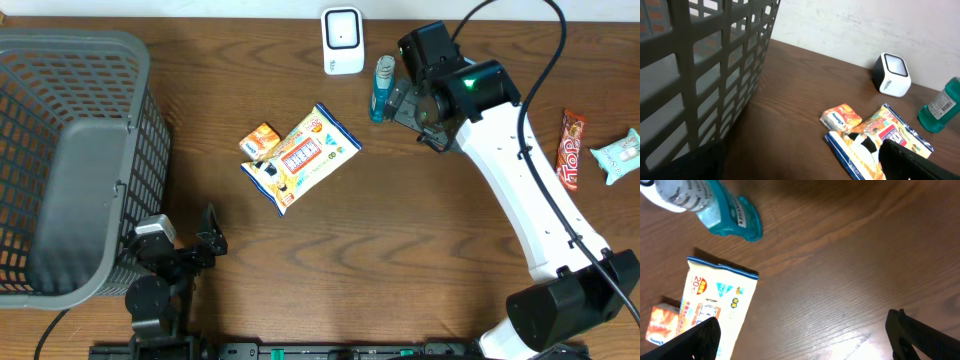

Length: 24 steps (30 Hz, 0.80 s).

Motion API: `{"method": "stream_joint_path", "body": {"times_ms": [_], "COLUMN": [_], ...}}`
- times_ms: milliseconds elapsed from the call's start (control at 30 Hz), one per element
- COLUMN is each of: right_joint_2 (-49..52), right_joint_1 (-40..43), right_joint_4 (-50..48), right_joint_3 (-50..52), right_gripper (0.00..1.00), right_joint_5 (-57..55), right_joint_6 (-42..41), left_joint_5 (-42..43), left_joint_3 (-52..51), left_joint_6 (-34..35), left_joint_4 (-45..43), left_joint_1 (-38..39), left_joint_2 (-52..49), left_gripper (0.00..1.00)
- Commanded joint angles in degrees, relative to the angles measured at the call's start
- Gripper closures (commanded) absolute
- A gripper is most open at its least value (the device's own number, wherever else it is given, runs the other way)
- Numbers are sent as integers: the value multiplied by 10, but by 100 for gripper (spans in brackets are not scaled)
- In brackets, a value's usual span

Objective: Scan the item barcode

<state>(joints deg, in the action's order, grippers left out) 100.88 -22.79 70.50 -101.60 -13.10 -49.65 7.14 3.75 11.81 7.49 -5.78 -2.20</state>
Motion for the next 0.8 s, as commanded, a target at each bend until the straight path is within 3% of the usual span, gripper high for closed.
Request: {"method": "stream_joint_path", "body": {"times_ms": [0, 200, 367, 467, 767], "right_joint_2": [1, 4, 27, 54, 141], "right_joint_1": [-6, -6, -6, -6, -5], "right_joint_4": [-5, -83, -196, -249, -353], "right_joint_3": [0, 0, 1, 1, 1], "right_gripper": [1, 1, 1, 1, 1], "right_joint_5": [-16, 1, 13, 26, 18], "right_joint_6": [-52, -47, 101, 140, 150], "left_joint_5": [-3, -3, -3, -3, -3], "left_joint_3": [-14, -14, -14, -14, -14], "left_joint_6": [-1, -1, -1, -1, -1], "left_joint_4": [6, 6, 6, 6, 6], "left_joint_1": [1, 1, 1, 1, 1], "left_joint_2": [1, 1, 1, 1, 1], "left_gripper": [2, 2, 2, 2, 2]}}
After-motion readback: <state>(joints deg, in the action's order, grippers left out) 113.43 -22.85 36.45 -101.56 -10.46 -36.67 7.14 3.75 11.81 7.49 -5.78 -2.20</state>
